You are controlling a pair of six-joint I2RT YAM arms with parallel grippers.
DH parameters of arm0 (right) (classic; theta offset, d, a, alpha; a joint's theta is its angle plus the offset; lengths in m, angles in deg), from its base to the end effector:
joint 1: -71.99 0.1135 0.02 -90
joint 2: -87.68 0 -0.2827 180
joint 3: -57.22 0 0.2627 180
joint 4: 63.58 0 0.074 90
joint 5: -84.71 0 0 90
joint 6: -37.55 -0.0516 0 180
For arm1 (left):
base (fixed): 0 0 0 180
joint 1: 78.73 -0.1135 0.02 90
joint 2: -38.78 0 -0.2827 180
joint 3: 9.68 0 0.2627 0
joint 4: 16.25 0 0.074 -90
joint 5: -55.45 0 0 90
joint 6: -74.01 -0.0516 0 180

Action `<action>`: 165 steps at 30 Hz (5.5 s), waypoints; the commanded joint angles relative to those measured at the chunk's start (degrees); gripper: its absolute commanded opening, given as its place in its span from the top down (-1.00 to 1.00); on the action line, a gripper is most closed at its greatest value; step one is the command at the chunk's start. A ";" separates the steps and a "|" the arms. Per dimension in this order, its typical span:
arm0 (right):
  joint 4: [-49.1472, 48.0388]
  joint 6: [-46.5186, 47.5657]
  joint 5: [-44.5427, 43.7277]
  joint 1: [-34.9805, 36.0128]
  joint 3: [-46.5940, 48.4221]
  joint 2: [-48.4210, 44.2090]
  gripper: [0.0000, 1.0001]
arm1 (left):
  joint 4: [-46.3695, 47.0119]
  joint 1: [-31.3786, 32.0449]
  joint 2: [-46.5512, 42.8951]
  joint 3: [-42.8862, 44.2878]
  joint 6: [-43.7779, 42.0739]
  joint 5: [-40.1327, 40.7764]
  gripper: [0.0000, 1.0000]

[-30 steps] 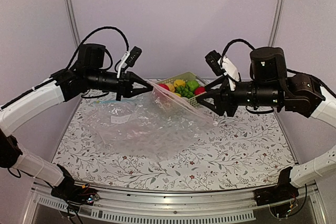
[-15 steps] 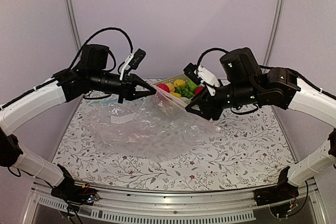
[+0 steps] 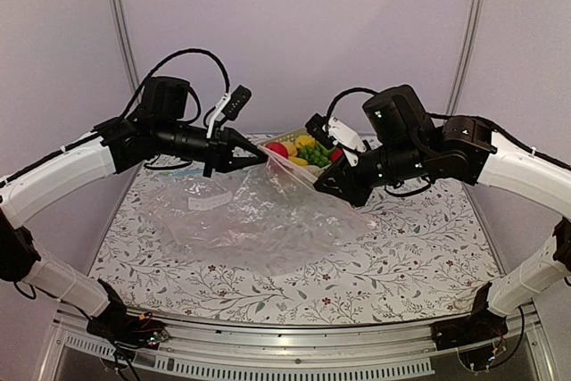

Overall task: Place the food in the zip-top bag and seal the zipper
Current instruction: Pass from the left arm to the right, then open the zipper food storage bag at the center of the board, then pick up the fake fruit from the bin.

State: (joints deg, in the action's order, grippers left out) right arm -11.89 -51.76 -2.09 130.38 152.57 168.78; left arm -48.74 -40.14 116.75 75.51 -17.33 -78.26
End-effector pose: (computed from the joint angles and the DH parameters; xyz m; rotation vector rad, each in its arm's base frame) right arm 0.1708 0.2830 0.3812 -1.1583 1.9798 0.6026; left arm 0.2297 -0.2289 0.3755 1.1671 1.7156 -1.1714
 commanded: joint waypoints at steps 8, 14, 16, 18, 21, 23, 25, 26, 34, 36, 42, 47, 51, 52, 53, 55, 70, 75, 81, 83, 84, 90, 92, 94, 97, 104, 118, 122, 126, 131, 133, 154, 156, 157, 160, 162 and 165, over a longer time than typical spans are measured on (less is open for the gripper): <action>-1.41 -3.71 0.77 -0.48 -0.66 -0.90 1.00 | -1.11 1.89 0.60 0.51 -0.75 9.72 0.79; 0.16 -9.45 -8.94 -1.00 -2.96 -5.07 1.00 | -2.60 5.17 -1.85 -0.44 -4.61 28.65 -0.18; 1.06 -10.76 -11.84 -1.59 -3.47 -6.76 1.00 | -1.71 5.77 -3.55 -0.32 -3.88 31.88 -0.34; 2.22 -11.74 -14.88 -2.03 -3.50 -8.29 1.00 | -0.10 6.40 -6.01 -0.01 -2.24 34.45 -0.42; 4.41 -12.45 -19.27 -2.38 -2.23 -10.63 1.00 | 4.73 7.16 -10.09 -0.66 2.78 37.65 -0.50; 6.59 -12.47 -21.60 -2.34 -0.64 -11.56 1.00 | 7.71 7.48 -11.93 -1.06 7.22 37.86 -0.51; 7.86 -12.32 -22.67 -2.33 0.68 -12.34 1.00 | 10.77 8.29 -12.79 -1.65 12.30 37.96 -0.50; 8.26 -12.37 -22.66 -2.32 1.14 -12.97 1.00 | 12.21 8.79 -12.68 -1.93 15.01 37.57 -0.50; 5.92 -14.81 -15.60 -2.35 -1.16 -14.49 1.00 | 17.43 17.57 -4.55 -1.71 24.41 38.14 -0.19; 3.98 -16.28 -13.01 -2.33 -3.32 -14.27 1.00 | 18.25 18.84 -2.48 -1.80 26.36 37.49 -0.19; -4.02 -20.06 -6.85 -2.40 -8.95 -13.50 1.00 | 29.15 20.73 -0.10 -5.29 33.51 35.11 -0.32; -7.49 -21.02 -4.49 -2.37 -9.90 -11.03 1.00 | 34.77 21.04 1.29 -8.50 38.15 33.97 -0.44; -9.38 -21.66 -4.00 -2.35 -10.07 -9.56 1.00 | 31.61 21.27 2.64 -7.76 38.25 35.04 -0.45; -9.80 -21.88 -3.99 -2.33 -10.23 -9.28 1.00 | 30.48 21.27 2.81 -7.48 38.19 35.81 -0.45; -10.23 -22.11 -4.08 -2.36 -10.37 -9.05 1.00 | 29.19 21.33 3.03 -7.29 38.40 36.83 -0.45; -10.76 -22.37 -4.04 -2.34 -10.59 -8.80 1.00 | 27.52 21.27 3.30 -7.26 38.88 38.04 -0.41; -11.71 -23.11 -3.82 -2.33 -10.25 -6.83 1.00 | 27.96 21.35 6.45 -7.62 42.40 39.59 0.00; -11.79 -23.10 -3.98 -2.40 -10.17 -6.59 1.00 | 26.50 21.43 8.36 -6.00 42.69 39.42 0.09; -11.65 -22.75 -4.93 -2.40 -10.21 -6.39 1.00 | 27.15 21.39 10.33 -4.39 42.93 38.69 0.25; -11.54 -22.70 -5.19 -2.32 -10.25 -6.46 1.00 | 27.15 21.28 10.72 -4.07 42.92 38.93 0.36; -11.51 -22.67 -5.30 -2.35 -10.33 -6.59 1.00 | 27.07 21.28 10.90 -3.94 42.98 39.04 0.43; -10.94 -22.32 -7.36 -2.36 -10.74 -6.90 1.00 | 25.12 20.01 11.17 -4.12 43.96 39.27 0.90; -10.39 -22.38 -9.18 -2.35 -10.91 -7.17 1.00 | 24.64 19.08 10.57 -5.07 44.65 39.28 1.00; -9.25 -22.68 -11.97 -2.35 -11.01 -7.50 1.00 | 23.24 18.16 10.04 -5.67 44.65 39.57 1.00; -7.42 -23.07 -17.41 -2.37 -11.21 -8.67 1.00 | 17.02 17.60 9.58 -5.51 42.92 41.72 1.00; -5.10 -22.53 -21.60 -2.33 -11.15 -13.31 1.00 | 6.86 17.60 10.40 -4.63 39.69 48.65 1.00; -2.40 -24.41 -16.08 -2.31 -10.68 -15.22 1.00 | 13.80 19.33 20.31 2.51 39.17 38.34 1.00; -2.24 -26.07 -15.83 -2.14 -11.91 -14.51 1.00 | 14.79 20.28 23.66 3.77 39.27 37.04 1.00; -2.37 -27.84 -17.84 -2.22 -13.50 -14.27 1.00 | 14.63 20.39 24.48 2.28 39.23 38.39 1.00; -3.52 -30.69 -22.85 -2.20 -16.01 -13.05 1.00 | 15.74 20.38 23.59 -1.50 38.51 39.53 0.95; -4.49 -31.47 -23.03 -2.16 -16.51 -12.11 1.00 | 18.02 20.39 22.63 -2.97 38.20 38.51 0.81; -9.85 -33.14 -20.31 -2.19 -16.50 -5.69 1.00 | 5.34 13.49 5.49 -4.40 31.04 47.58 -0.63; -9.99 -33.04 -20.18 -2.31 -16.49 -5.61 1.00 | 1.85 10.93 7.74 -1.09 28.26 46.14 -0.67; -9.97 -33.03 -20.10 -2.26 -16.48 -5.56 1.00 | 0.40 9.83 8.51 0.58 26.58 45.97 -0.69; -9.95 -33.11 -19.95 -2.20 -16.54 -5.58 1.00 | -3.40 5.86 13.50 5.72 22.44 45.29 -0.77; -10.16 -33.20 -19.95 -2.19 -16.73 -5.68 1.00 | -4.74 2.85 17.06 8.95 22.05 44.20 -0.84; -10.56 -33.53 -19.86 -2.31 -16.92 -5.70 1.00 | -4.45 -0.35 22.08 13.04 22.73 42.14 -0.95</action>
State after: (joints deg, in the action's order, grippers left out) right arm -21.18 -84.61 -22.29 128.22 136.02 162.77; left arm -48.70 -36.62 133.52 84.30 7.67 -33.78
